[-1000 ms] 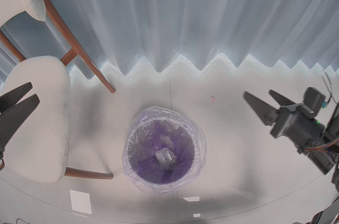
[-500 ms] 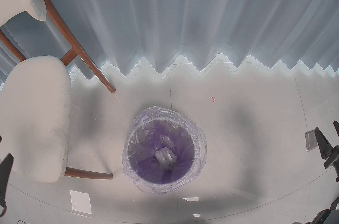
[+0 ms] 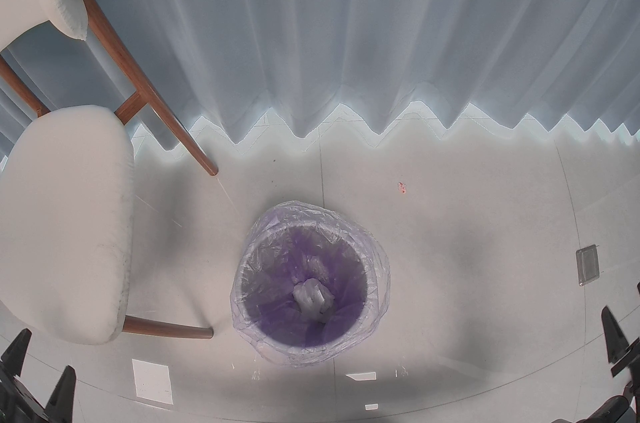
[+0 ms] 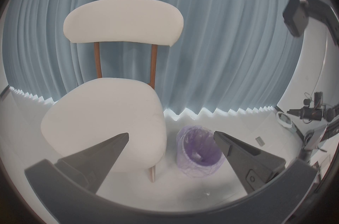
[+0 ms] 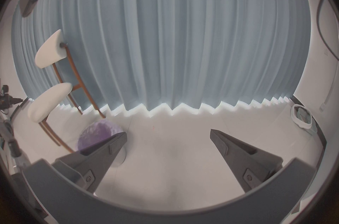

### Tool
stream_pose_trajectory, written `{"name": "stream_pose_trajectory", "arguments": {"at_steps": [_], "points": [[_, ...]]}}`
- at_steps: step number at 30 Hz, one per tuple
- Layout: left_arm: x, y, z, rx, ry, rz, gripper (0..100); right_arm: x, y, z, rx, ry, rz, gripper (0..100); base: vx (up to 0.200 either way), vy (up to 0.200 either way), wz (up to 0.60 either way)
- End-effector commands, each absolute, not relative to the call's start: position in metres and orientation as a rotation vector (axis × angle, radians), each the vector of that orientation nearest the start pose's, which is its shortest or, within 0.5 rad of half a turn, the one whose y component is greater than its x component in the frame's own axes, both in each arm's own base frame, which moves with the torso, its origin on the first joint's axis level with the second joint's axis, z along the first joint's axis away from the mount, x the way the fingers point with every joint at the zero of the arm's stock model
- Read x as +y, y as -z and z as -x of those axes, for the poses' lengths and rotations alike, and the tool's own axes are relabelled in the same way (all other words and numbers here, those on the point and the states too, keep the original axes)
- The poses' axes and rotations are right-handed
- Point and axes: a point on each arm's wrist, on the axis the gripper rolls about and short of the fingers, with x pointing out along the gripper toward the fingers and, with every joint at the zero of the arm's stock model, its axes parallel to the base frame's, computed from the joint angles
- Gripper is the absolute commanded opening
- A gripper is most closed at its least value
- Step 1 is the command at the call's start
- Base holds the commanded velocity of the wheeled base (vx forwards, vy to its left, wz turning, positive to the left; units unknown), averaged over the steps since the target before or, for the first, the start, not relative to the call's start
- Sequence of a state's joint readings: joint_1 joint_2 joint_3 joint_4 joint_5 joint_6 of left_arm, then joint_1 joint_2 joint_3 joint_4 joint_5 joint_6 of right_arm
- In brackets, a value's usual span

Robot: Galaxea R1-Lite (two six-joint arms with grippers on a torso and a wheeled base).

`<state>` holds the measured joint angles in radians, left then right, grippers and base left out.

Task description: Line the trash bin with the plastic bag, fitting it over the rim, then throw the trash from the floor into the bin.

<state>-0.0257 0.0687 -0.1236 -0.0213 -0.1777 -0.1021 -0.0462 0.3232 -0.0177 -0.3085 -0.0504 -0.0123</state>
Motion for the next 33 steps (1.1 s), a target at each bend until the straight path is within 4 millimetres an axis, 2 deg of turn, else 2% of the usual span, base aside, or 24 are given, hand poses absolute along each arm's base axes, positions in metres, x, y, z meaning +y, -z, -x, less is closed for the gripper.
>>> {"name": "stream_pose_trajectory", "arguments": {"at_steps": [1, 3, 7, 11, 14, 18, 21, 23, 26, 29, 33], "points": [[-0.0037, -0.0766, 0.0231, -0.010, 0.166, 0.010, 100, 0.0033, -0.0840, 0.0143, 0.040, 0.053, -0.039, 100, 0.000, 0.000, 0.00], [-0.0034, -0.0764, 0.0231, -0.009, 0.150, 0.001, 100, 0.0037, -0.0839, 0.0145, 0.050, 0.038, -0.111, 100, 0.000, 0.000, 0.00], [-0.0030, -0.0764, 0.0230, -0.009, 0.133, -0.001, 100, 0.0042, -0.0844, 0.0145, 0.047, 0.006, -0.110, 100, 0.000, 0.000, 0.00], [-0.0011, -0.0734, 0.0228, 0.020, 0.049, 0.002, 100, 0.0041, -0.0840, 0.0145, 0.050, 0.006, -0.001, 100, 0.000, 0.000, 0.00], [-0.0012, -0.0728, 0.0229, 0.026, 0.049, 0.002, 100, 0.0035, -0.0842, 0.0144, 0.047, 0.030, 0.091, 100, 0.000, 0.000, 0.00], [-0.0014, -0.0714, 0.0229, 0.039, 0.062, -0.014, 100, 0.0010, -0.0841, 0.0145, 0.053, 0.143, 0.122, 100, 0.000, 0.000, 0.00], [-0.0015, -0.0712, 0.0229, 0.040, 0.070, -0.029, 100, 0.0005, -0.0838, 0.0145, 0.055, 0.163, 0.123, 100, 0.000, 0.000, 0.00], [-0.0015, -0.0712, 0.0229, 0.040, 0.070, -0.031, 100, 0.0007, -0.0837, 0.0145, 0.056, 0.155, 0.128, 100, 0.000, 0.000, 0.00], [-0.0016, -0.0711, 0.0230, 0.042, 0.076, -0.028, 100, 0.0030, -0.0838, 0.0147, 0.061, 0.019, 0.118, 100, 0.000, 0.000, 0.00], [-0.0016, -0.0714, 0.0229, 0.039, 0.069, -0.022, 100, 0.0033, -0.0838, 0.0153, 0.072, 0.009, 0.078, 100, 0.000, 0.000, 0.00], [-0.0015, -0.0717, 0.0229, 0.037, 0.063, -0.006, 100, 0.0033, -0.0840, 0.0150, 0.037, -0.030, 0.116, 100, 0.000, 0.000, 0.00]]}}
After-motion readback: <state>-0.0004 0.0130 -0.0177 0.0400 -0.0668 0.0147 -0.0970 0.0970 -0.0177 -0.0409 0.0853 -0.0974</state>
